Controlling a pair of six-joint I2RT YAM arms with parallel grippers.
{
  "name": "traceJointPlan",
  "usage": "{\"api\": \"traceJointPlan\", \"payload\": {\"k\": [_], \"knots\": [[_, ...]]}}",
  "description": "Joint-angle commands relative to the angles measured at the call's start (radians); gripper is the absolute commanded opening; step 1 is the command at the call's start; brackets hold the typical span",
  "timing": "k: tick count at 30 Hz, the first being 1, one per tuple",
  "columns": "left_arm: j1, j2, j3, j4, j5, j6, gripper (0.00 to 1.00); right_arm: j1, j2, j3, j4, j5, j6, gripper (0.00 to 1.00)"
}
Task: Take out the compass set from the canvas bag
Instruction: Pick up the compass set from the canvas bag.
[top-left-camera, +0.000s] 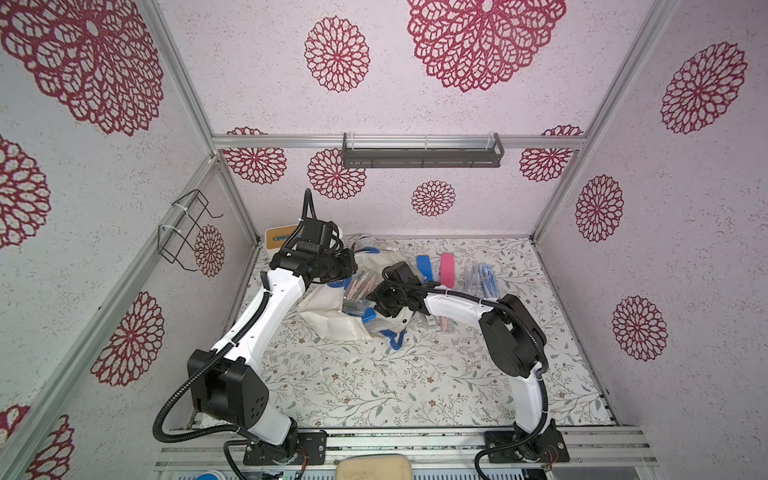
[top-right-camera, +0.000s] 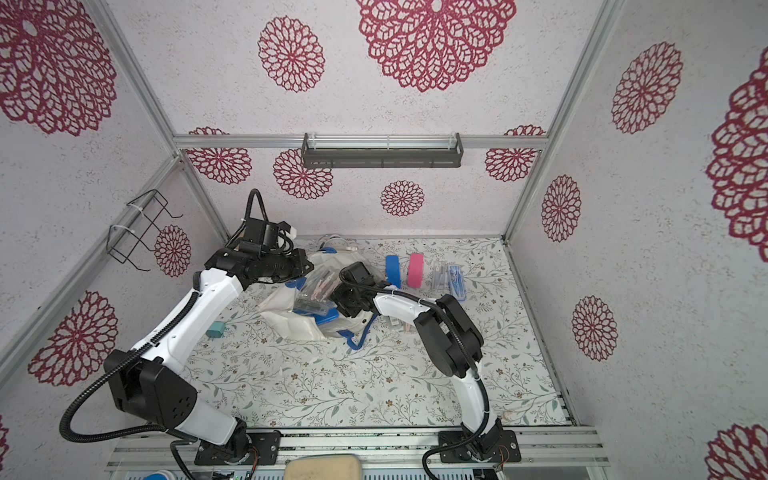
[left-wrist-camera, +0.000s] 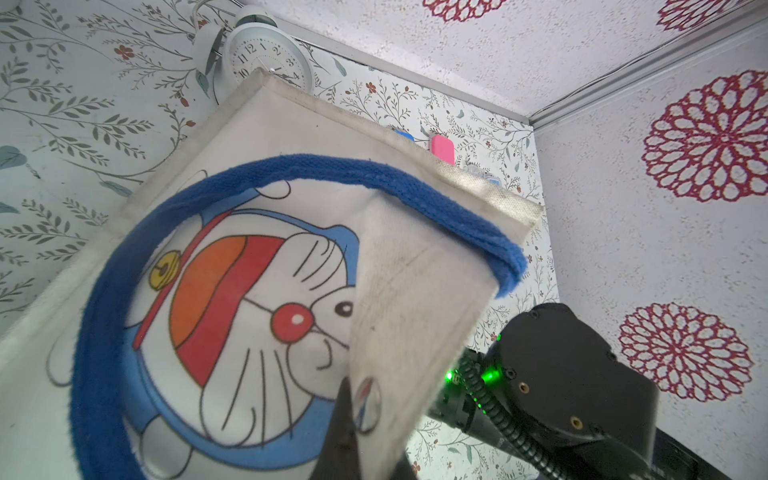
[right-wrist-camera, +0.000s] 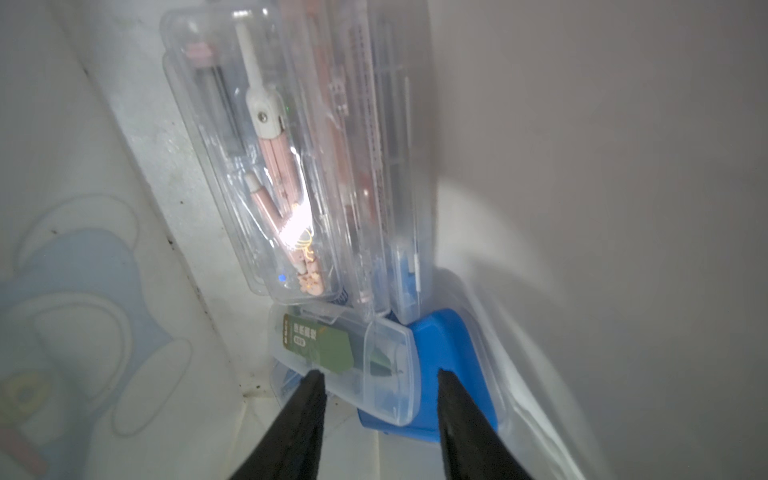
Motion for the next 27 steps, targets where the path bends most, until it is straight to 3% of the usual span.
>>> {"api": "traceJointPlan", "payload": {"k": [1,13,20,27], "knots": [[-0.010,-0.039,-0.004,0.054,0.025,-0.012,0.00,-0.007,0.013,-0.008,0.095,0.042,0.085,0.41],[-0.016,-0.032,0.000,0.052,0.055,-0.009,0.00,-0.010,0.097,0.018,0.179,0.066,0.149,0.44],[-0.020,-0.023,0.000,0.057,0.068,-0.007,0.00,-0.010,0.125,0.019,0.426,0.051,0.155,0.42],[-0.021,-0.016,0.007,0.060,0.077,-0.006,0.00,-0.014,0.143,0.046,0.462,0.049,0.155,0.41]]}}
